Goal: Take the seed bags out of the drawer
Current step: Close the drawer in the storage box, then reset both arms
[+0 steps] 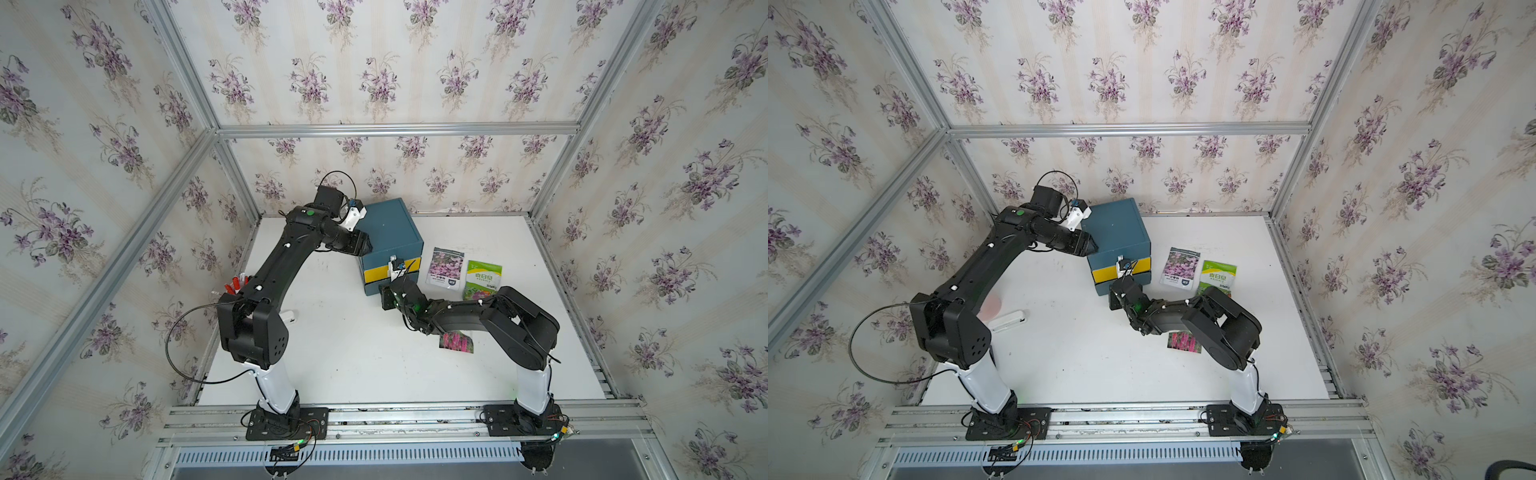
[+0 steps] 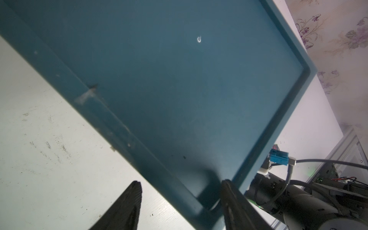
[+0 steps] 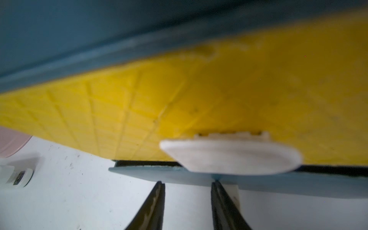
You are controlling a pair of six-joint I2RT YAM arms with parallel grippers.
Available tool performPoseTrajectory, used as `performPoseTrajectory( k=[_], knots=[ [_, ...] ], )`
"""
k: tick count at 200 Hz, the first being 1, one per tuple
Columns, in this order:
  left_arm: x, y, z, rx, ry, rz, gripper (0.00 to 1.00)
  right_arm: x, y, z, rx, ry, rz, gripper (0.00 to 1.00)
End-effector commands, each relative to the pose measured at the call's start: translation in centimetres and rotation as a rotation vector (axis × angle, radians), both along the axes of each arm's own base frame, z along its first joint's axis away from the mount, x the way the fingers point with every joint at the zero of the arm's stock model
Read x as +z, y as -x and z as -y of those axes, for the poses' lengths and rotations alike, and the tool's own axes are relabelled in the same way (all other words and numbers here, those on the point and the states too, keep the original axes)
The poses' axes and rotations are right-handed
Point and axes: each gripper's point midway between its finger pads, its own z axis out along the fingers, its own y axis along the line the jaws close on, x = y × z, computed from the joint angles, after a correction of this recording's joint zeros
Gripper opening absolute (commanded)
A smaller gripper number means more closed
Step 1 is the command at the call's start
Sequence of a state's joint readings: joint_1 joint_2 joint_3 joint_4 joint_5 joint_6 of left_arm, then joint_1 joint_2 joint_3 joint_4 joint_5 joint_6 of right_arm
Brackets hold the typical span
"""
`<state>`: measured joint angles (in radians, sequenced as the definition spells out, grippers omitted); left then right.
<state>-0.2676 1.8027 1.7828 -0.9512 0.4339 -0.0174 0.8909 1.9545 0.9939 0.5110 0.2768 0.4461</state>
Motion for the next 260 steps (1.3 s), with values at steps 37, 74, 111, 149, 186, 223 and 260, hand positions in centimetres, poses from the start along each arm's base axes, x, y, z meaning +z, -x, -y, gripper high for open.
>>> performPoseTrajectory(
  k=[37, 74, 111, 149, 186, 223, 260],
  knots=[
    [-2.6, 3.1, -1.7, -0.013, -0.103, -0.146, 0.66, 1.3, -1.2, -0.2, -0.046, -0.063, 0.035, 0.42],
    [-2.7, 3.1, -1.7, -0.011, -0.103, -0.147, 0.66, 1.3, -1.4, 0.2, -0.057, -0.076, 0.029, 0.42],
    [-2.6, 2.8, -2.0, 0.0, -0.105, -0.144, 0.67, 2.0, -0.6, 1.0, -0.054, -0.071, 0.022, 0.44],
    [-2.2, 2.0, -2.2, 0.018, -0.111, -0.127, 0.7, 3.5, 1.2, 2.8, -0.045, -0.071, 0.012, 0.53],
    [-1.1, 1.0, -2.5, 0.053, -0.121, -0.088, 0.84, 5.3, 2.9, 5.5, -0.072, -0.072, 0.014, 0.67],
    [1.6, 0.1, -2.9, 0.143, -0.082, 0.02, 1.0, 7.0, 4.2, 8.3, -0.101, -0.076, 0.03, 0.81],
    [5.4, 0.7, -3.8, 0.234, -0.023, 0.201, 1.0, 8.2, 5.1, 11.2, -0.123, -0.078, 0.038, 0.96]
  ],
)
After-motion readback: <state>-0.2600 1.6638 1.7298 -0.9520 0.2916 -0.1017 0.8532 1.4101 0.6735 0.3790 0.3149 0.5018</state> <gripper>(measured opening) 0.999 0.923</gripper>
